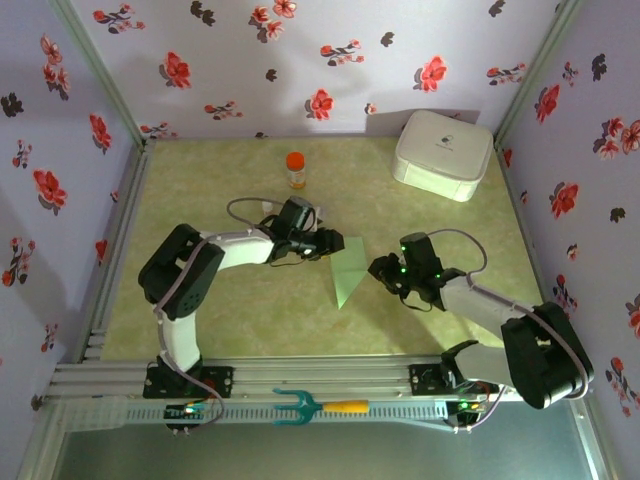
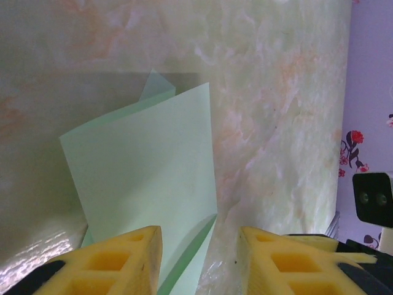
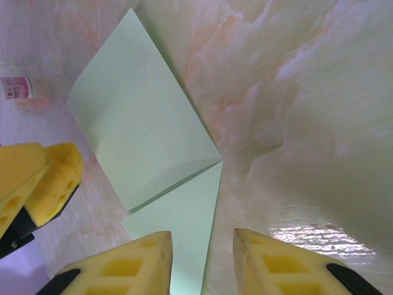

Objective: Fold a paper plane with a square sheet of paper (pick it up from the middle)
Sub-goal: Move the paper to the center of the table, then fold the wing for the fifth time at the center of the table.

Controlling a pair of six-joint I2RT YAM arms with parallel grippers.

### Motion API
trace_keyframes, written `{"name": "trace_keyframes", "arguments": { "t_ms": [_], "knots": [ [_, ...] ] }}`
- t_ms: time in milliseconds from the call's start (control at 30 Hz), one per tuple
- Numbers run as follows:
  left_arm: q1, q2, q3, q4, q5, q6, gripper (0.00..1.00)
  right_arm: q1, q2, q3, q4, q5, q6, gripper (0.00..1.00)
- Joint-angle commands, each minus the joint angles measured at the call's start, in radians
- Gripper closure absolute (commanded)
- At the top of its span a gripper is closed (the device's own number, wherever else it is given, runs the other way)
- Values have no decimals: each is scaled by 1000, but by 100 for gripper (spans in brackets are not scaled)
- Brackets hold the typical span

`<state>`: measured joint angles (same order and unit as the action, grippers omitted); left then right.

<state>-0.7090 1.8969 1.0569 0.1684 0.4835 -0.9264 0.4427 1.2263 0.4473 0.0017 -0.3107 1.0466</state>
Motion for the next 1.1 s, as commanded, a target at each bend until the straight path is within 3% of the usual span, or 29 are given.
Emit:
{"name": "trace_keyframes", "arguments": {
  "t_ms": [0,333,467,767,867,1067],
  "knots": [
    [-7,35,19,33,25,-20,62,-7,-10,-25,29,-13,-7,66],
    [-7,91,-37,75,31,-34,67,-8,33,-28,100,-63,-7,58],
    [-7,87,-79,95,64,-16,73,-9,42,-27,112,-65,4,57],
    [-6,28,-178,129,87,13,77,-8,44,-42,112,-56,20,55],
    [-5,19,-184,129,82,13,79,-11,71,-33,128,-83,27,61],
    [-4,9,-177,125,67,8,80,-24,119,-19,153,-113,31,57]
  ]
}}
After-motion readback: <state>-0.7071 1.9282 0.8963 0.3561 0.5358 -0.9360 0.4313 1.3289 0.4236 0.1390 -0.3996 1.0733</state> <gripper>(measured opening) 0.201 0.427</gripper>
